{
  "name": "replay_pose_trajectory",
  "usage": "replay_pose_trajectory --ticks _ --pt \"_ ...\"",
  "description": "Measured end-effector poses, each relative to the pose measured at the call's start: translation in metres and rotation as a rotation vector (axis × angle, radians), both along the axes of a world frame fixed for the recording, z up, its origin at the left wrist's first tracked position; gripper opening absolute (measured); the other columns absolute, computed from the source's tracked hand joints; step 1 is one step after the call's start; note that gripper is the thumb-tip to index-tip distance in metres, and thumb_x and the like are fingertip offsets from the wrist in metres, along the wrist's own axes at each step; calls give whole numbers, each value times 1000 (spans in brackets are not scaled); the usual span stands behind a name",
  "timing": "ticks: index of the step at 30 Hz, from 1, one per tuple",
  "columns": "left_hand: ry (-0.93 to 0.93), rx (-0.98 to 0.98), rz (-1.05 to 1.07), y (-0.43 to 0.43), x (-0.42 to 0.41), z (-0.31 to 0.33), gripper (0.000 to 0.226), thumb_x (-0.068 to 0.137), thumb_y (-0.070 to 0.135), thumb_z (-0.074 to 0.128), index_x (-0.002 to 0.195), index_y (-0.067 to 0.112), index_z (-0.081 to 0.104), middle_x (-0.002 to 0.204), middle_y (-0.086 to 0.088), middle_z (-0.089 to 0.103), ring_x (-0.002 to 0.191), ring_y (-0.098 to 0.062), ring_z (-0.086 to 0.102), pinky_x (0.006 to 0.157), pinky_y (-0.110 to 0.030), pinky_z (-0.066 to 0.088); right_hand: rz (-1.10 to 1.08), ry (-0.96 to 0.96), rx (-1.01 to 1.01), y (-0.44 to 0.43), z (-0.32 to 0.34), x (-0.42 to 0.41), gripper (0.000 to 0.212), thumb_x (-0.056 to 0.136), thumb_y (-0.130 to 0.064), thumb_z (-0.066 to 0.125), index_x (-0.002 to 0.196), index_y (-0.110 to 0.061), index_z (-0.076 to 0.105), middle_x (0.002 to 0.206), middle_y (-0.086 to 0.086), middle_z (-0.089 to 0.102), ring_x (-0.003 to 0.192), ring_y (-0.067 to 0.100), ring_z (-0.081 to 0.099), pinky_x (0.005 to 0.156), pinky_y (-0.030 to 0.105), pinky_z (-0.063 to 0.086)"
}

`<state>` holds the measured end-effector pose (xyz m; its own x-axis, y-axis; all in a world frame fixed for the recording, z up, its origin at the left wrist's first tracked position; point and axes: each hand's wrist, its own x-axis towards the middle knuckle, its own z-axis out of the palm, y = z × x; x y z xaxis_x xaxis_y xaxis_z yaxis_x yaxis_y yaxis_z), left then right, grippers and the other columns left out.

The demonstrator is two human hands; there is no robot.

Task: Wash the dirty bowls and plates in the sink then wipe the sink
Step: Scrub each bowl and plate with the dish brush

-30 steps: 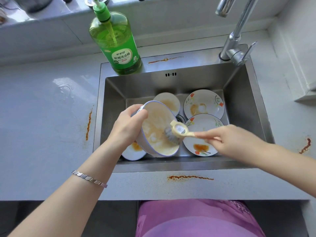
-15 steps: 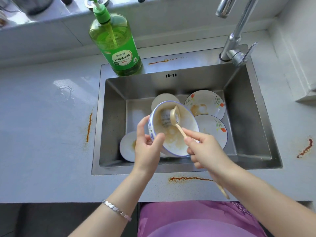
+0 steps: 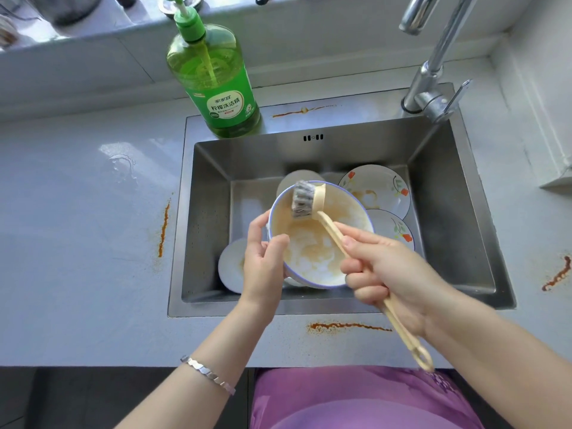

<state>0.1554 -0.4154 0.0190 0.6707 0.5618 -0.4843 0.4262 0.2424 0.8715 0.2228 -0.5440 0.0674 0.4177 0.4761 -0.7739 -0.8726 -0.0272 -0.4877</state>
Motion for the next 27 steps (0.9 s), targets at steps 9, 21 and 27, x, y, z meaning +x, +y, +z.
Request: replay_pose_trajectory --ticks 9,21,27 --pt "71 70 -108 22 9 5 39 63 26 46 99 28 60 66 14 63 56 3 58 48 -13 46 385 -932 -455 -22 -3 13 40 96 -11 46 124 -39 53 54 -23 62 50 0 54 53 10 40" --pt "55 46 -164 18 7 7 40 60 18 42 93 26 63 76 -8 51 55 -5 47 47 -12 41 619 -1087 -569 -19 -21 17 41 94 -18 47 124 -46 52 43 -12 46 48 4 44 48 20 29" --pt "73 50 -145 18 9 6 41 59 19 41 94 20 63 60 12 58 50 2 52 45 -13 43 696 -1175 -561 -17 -22 22 43 94 -21 47 123 -52 48 58 -8 53 56 10 44 64 32 41"
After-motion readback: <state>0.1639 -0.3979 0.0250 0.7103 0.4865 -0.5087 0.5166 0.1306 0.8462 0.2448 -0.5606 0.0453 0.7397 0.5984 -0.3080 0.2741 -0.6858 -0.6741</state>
